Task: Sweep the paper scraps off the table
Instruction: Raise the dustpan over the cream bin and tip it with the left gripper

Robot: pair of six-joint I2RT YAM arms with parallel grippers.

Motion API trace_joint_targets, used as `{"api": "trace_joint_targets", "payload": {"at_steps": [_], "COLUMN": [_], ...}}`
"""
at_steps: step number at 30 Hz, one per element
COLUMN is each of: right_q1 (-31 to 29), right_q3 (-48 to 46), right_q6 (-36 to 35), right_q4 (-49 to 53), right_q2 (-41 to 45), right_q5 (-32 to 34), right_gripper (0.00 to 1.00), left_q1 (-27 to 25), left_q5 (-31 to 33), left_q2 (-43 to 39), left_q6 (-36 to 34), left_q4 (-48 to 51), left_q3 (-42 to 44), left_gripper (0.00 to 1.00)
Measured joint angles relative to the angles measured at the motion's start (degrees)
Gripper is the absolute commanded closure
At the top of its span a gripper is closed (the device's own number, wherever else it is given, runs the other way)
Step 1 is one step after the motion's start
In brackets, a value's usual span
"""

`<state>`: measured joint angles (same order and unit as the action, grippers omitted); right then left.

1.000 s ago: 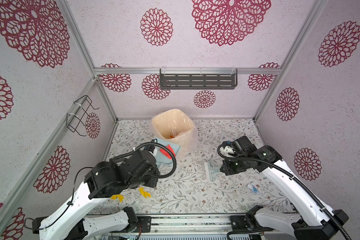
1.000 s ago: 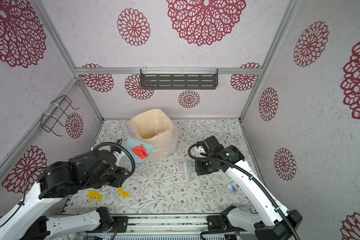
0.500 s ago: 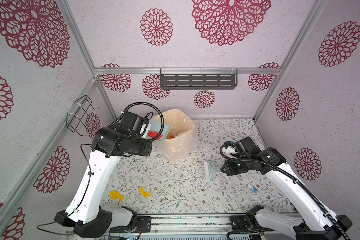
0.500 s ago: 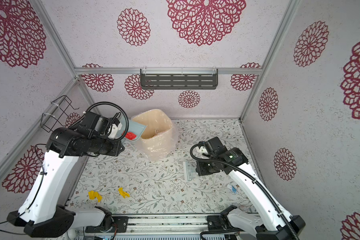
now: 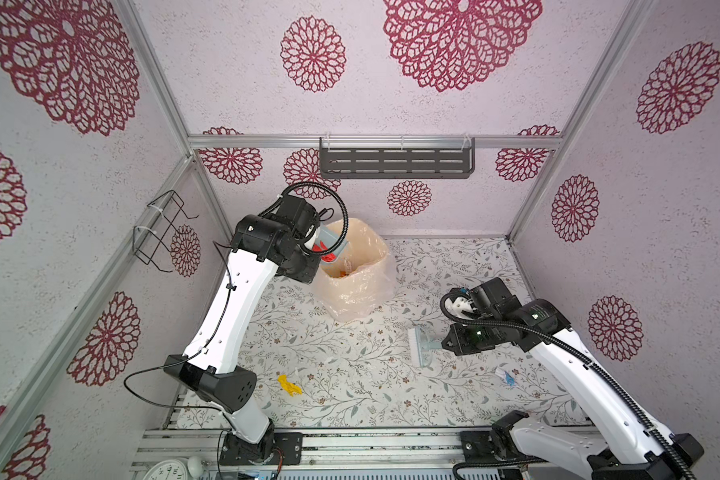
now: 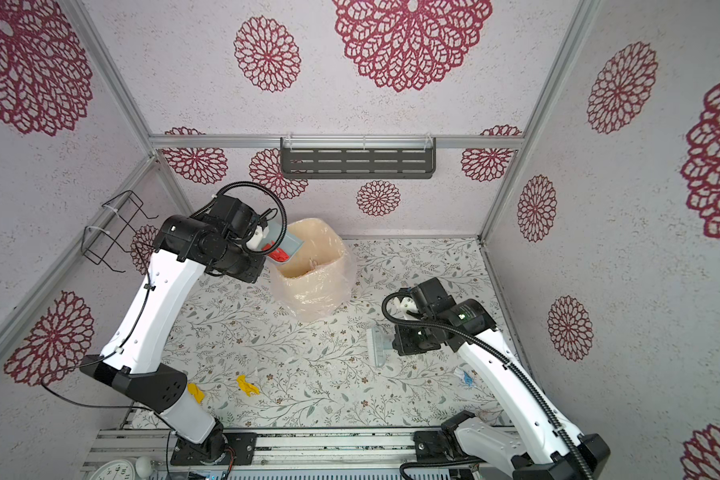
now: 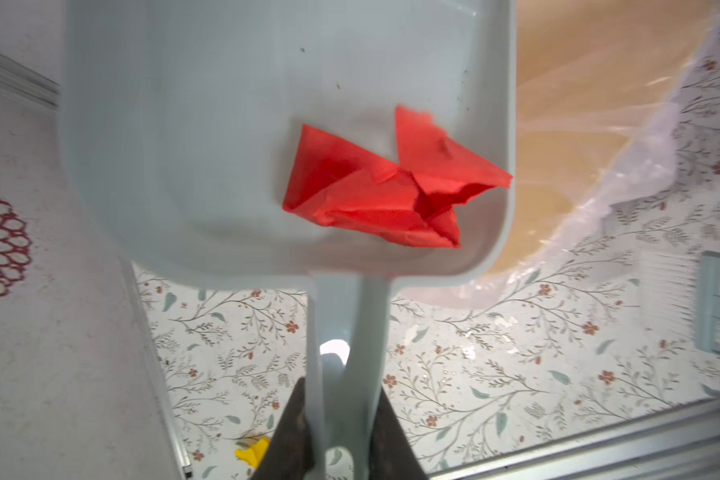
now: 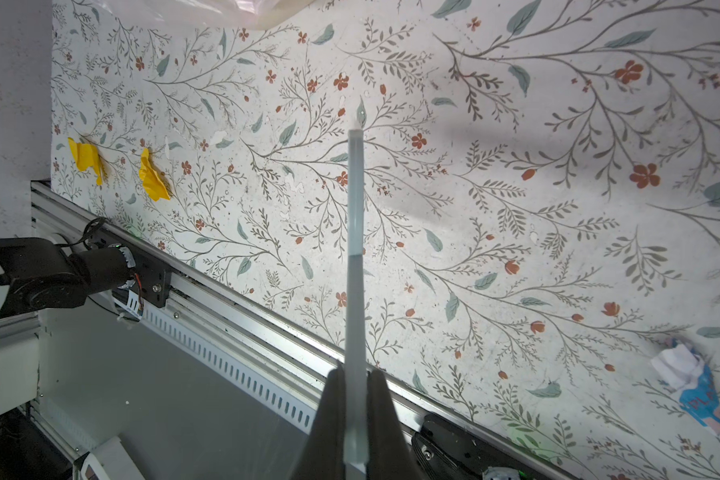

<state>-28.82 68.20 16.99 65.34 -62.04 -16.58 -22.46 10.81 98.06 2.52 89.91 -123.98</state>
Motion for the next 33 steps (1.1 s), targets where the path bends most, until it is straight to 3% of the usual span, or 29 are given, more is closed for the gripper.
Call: {"api": "trace_joint_targets", "payload": {"at_steps": [5, 13, 21, 33], "right_q1": [0.35, 0.59, 0.66, 0.66], "right_q3": [0.0, -0.39, -0.44, -1.51], "right_q6": [-0.24, -0.46, -0.48, -0.44], "right_q4": [-0.17, -0.92, -1.25, -1.84], "right_q2": [-0.02, -0.22, -0.55, -0.52], "right_q5": [-0.26, -1.07, -1.7, -2.05], "right_gripper": [1.0, 1.0, 1.0, 1.0], "left_q1": [-1.2, -7.98, -13.42, -15.65], "left_q5": [7.93, 24.94, 41.24, 49.75], "left_q2": [3.34, 5.03, 4.48, 2.51], "left_q6": [-3.56, -10.36, -19.89, -28.06], "left_q4": [0.04, -1.88, -8.87, -15.56], "left_q3": [-1.05, 0.22, 8.7, 12.24], "left_gripper": [1.0, 1.0, 1.0, 1.0]}}
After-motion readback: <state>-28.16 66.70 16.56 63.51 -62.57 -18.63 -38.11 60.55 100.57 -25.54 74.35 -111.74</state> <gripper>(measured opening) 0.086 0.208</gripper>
